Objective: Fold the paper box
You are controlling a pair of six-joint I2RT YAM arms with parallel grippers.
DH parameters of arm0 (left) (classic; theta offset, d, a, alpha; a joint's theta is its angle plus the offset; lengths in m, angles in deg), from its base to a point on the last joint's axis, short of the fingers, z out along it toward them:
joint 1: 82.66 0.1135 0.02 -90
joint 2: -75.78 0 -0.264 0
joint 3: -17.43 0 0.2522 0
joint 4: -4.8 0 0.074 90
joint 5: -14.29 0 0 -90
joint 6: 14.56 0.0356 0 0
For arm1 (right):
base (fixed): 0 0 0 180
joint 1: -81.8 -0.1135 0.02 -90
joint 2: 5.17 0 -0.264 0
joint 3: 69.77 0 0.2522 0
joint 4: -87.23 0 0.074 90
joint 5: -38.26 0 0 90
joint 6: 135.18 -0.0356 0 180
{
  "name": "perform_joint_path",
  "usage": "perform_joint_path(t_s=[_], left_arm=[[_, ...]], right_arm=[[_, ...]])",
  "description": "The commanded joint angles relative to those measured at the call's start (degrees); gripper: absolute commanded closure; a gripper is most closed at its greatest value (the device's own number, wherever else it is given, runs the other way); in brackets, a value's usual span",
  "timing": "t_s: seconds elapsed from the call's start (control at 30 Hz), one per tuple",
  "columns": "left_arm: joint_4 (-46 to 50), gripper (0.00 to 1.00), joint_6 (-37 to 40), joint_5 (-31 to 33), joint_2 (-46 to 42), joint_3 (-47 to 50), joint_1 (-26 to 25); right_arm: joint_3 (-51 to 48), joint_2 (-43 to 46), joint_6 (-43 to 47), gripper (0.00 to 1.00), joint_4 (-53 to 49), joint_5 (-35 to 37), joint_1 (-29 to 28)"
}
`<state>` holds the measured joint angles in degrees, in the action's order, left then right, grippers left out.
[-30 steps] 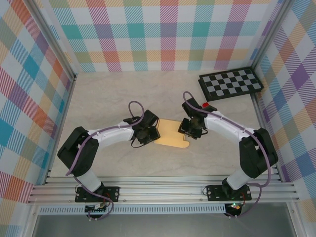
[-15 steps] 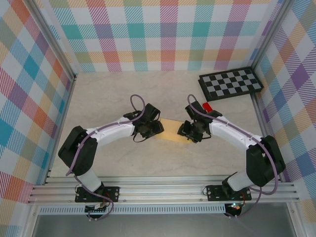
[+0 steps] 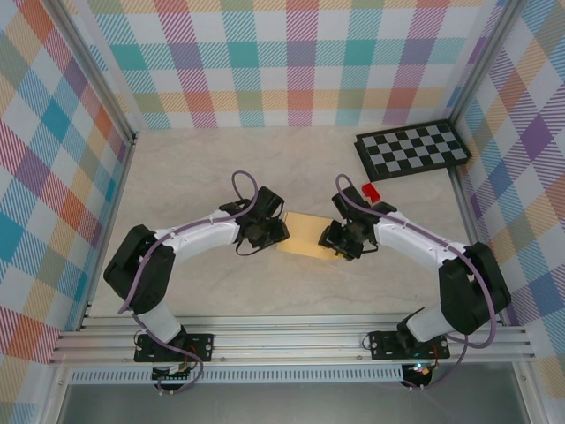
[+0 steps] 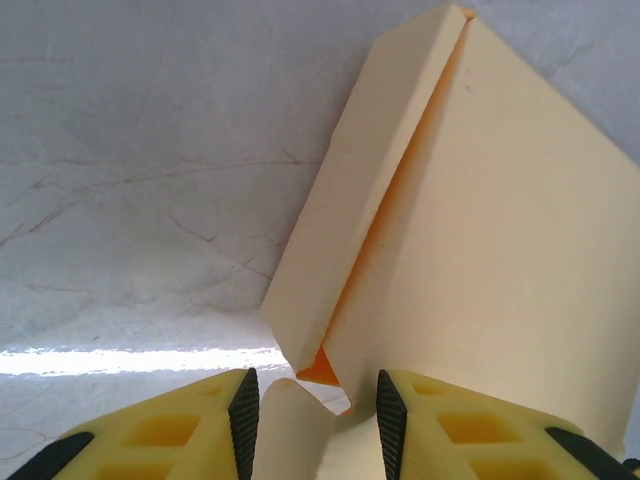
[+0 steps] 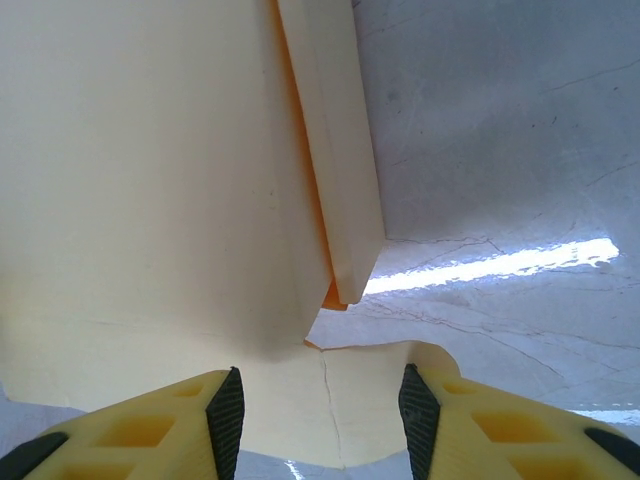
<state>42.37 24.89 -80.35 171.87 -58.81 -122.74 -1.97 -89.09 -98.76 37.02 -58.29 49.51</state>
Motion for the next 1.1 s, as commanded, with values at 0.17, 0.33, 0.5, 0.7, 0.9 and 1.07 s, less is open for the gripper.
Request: perform_joint_path(t_s=[0.17, 0.33, 0.5, 0.7, 0.9, 1.07], left_arm=[[-2.4, 0.64, -3.4, -1.3, 0.9, 1.3, -0.9], [-3.2, 0.65, -4.5, -0.9, 1.7, 1.9, -2.0], [-4.4, 0.66, -5.9, -1.1, 2.6, 3.0, -2.6], [-5.1, 0.68, -6.7, -1.1, 2.5, 3.4, -3.1], [-5.0, 0.71, -6.8, -0.6, 2.3, 3.3, -3.1], [-5.0, 0.75, -6.8, -0.4, 2.8, 3.7, -3.2]], right_arm=[[-2.6, -1.7, -2.3, 0.52, 5.5, -2.7, -0.2], [-4.1, -2.9, -3.8, 0.53, 8.2, -4.5, -0.2], [-6.1, -3.4, -6.6, 0.54, 12.1, -8.0, -0.2], [-6.8, -2.1, -9.2, 0.63, 13.6, -9.5, -0.2], [-6.2, 0.6, -8.3, 0.74, 10.7, -6.3, -0.2], [-3.3, 0.0, -3.9, 0.72, 3.7, -1.3, -0.2]])
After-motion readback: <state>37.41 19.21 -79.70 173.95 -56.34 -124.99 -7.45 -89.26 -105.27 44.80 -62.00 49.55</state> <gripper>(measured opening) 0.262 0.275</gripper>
